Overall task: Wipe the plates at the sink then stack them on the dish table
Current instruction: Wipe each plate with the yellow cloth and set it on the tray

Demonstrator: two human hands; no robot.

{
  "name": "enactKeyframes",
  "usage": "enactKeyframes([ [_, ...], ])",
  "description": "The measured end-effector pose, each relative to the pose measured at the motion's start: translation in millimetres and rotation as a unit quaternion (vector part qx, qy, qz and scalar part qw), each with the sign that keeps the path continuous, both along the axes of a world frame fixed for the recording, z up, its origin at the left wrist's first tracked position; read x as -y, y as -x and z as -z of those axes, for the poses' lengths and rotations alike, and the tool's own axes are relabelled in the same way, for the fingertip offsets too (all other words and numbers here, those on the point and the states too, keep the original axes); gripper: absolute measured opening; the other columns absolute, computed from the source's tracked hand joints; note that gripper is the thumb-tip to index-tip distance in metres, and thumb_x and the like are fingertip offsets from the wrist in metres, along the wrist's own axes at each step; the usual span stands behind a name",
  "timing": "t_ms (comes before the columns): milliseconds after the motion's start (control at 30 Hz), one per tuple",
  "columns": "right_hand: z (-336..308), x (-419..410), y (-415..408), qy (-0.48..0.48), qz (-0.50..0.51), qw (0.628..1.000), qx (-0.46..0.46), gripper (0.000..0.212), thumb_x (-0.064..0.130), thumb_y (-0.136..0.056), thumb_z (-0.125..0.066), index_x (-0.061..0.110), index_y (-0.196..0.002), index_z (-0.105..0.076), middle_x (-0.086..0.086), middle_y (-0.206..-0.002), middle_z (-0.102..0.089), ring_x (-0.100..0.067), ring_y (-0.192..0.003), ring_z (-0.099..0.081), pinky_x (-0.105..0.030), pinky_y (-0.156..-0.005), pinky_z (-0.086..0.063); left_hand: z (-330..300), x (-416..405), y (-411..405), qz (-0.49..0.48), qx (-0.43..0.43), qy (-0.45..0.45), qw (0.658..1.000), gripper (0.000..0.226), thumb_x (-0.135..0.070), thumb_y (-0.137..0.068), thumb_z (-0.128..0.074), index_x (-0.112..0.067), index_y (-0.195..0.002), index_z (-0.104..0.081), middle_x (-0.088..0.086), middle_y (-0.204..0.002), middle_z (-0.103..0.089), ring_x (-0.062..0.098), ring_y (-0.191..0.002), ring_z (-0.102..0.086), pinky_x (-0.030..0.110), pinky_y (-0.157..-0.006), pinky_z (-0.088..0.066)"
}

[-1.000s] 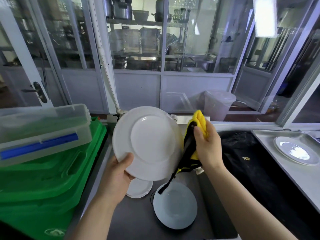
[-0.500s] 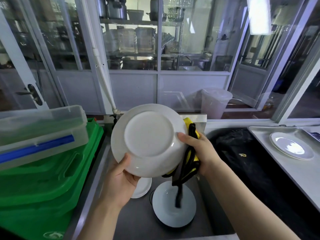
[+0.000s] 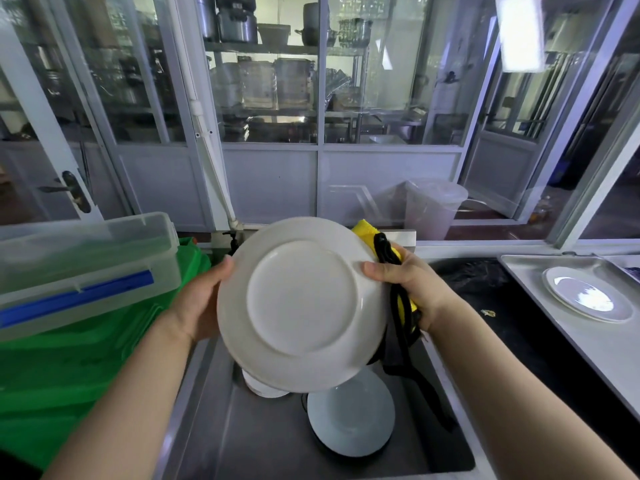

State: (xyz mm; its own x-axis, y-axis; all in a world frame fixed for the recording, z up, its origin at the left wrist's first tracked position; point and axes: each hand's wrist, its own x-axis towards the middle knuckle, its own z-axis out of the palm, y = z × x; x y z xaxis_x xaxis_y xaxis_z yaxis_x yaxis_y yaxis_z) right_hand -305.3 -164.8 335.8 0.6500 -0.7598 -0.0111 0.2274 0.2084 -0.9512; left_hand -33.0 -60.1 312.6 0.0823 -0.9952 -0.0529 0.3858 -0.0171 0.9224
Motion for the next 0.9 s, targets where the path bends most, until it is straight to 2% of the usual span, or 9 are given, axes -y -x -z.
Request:
enactKeyframes([
  [133,0.1,1.0,-5.4,0.042,0.082,0.993,-0.068,0.052,0.012,-0.067,-0.083,0.017,-0.115,-0.065,-0.011,-0.11,-0.07,-0.026,-0.094,-0.069,-0.04,-0.084,-0.054,-16.3,1.7,3.1,0.008,0.089,0.004,0.996,0.037,-0.026,-0.082,-0.044,-0.022,-0.069,-0.078,0.005,-0.068,-0.072,0.022,-0.061,-0.07,0.03,-0.052,-0.056],
  [233,-1.3,-2.1,-13.2,0.203,0.206,0.934,-0.211,0.024,0.023,-0.078,-0.076,0.028,-0.099,-0.065,0.003,-0.093,-0.071,-0.016,-0.089,-0.066,-0.03,-0.08,-0.051,-17.5,-2.3,9.7,-0.043,0.121,0.02,0.991,0.021,-0.027,-0.075,-0.059,-0.023,-0.064,-0.076,0.003,-0.063,-0.07,0.022,-0.056,-0.068,0.031,-0.052,-0.055],
  [300,-2.0,-1.6,-17.1,0.285,0.247,0.896,-0.236,0.015,0.027,-0.084,-0.07,0.028,-0.097,-0.062,0.009,-0.089,-0.067,-0.008,-0.083,-0.062,-0.018,-0.072,-0.045,-12.3,-3.1,13.1,-0.091,0.138,0.017,0.986,0.018,-0.029,-0.075,-0.063,-0.026,-0.063,-0.076,0.001,-0.062,-0.069,0.019,-0.055,-0.067,0.029,-0.054,-0.054],
  [400,-2.8,-1.1,-17.3,0.348,0.275,0.862,-0.247,0.015,0.029,-0.089,-0.065,0.029,-0.103,-0.06,0.018,-0.087,-0.064,0.003,-0.08,-0.058,-0.003,-0.062,-0.038,-8.5,-0.9,19.7,-0.135,0.086,0.035,0.986,0.039,-0.026,-0.093,-0.047,-0.03,-0.07,-0.078,-0.002,-0.069,-0.073,0.016,-0.064,-0.07,0.034,-0.069,-0.051],
  [467,-1.7,-5.3,-17.9,0.393,0.276,0.84,-0.253,0.031,0.016,-0.09,-0.061,0.029,-0.118,-0.059,0.02,-0.1,-0.064,0.003,-0.087,-0.056,0.0,-0.07,-0.036,-12.3,1.6,24.6,-0.166,0.018,0.054,0.984,0.04,-0.025,-0.097,-0.042,-0.028,-0.081,-0.079,0.0,-0.084,-0.074,0.016,-0.079,-0.07,0.039,-0.081,-0.049],
  [600,8.3,-15.1,-25.2,0.483,0.284,0.773,-0.297,0.062,-0.007,-0.081,-0.053,0.023,-0.136,-0.051,0.002,-0.135,-0.056,-0.022,-0.117,-0.054,-0.024,-0.096,-0.041,-17.3,8.8,32.8,-0.244,-0.062,0.074,0.965,0.022,-0.024,-0.098,-0.046,-0.021,-0.112,-0.063,0.011,-0.126,-0.063,0.027,-0.117,-0.057,0.048,-0.101,-0.043],
  [667,12.5,-19.2,-27.6,0.501,0.311,0.74,-0.324,0.066,-0.009,-0.078,-0.052,0.02,-0.138,-0.05,-0.003,-0.143,-0.049,-0.033,-0.119,-0.05,-0.036,-0.098,-0.04,-14.0,11.4,37.0,-0.273,-0.085,0.079,0.955,0.019,-0.024,-0.097,-0.05,-0.021,-0.11,-0.063,0.006,-0.119,-0.068,0.022,-0.111,-0.062,0.043,-0.095,-0.05],
  [767,15.9,-28.3,-30.9,0.544,0.315,0.696,-0.346,0.072,-0.013,-0.07,-0.052,0.02,-0.134,-0.055,-0.003,-0.144,-0.048,-0.039,-0.109,-0.05,-0.046,-0.094,-0.045,-7.9,16.1,48.3,-0.295,-0.089,0.096,0.946,0.014,-0.021,-0.096,-0.052,-0.02,-0.1,-0.066,-0.008,-0.09,-0.075,0.008,-0.085,-0.07,0.025,-0.066,-0.057],
  [900,21.5,-50.9,-43.4,0.655,0.34,0.596,-0.316,0.064,-0.01,-0.062,-0.048,0.013,-0.12,-0.067,-0.011,-0.131,-0.06,-0.03,-0.104,-0.045,-0.04,-0.092,-0.046,0.1,21.5,69.3,-0.315,-0.099,0.104,0.938,0.02,-0.017,-0.096,-0.052,-0.012,-0.112,-0.063,-0.003,-0.088,-0.076,0.012,-0.08,-0.071,0.025,-0.06,-0.056],
])
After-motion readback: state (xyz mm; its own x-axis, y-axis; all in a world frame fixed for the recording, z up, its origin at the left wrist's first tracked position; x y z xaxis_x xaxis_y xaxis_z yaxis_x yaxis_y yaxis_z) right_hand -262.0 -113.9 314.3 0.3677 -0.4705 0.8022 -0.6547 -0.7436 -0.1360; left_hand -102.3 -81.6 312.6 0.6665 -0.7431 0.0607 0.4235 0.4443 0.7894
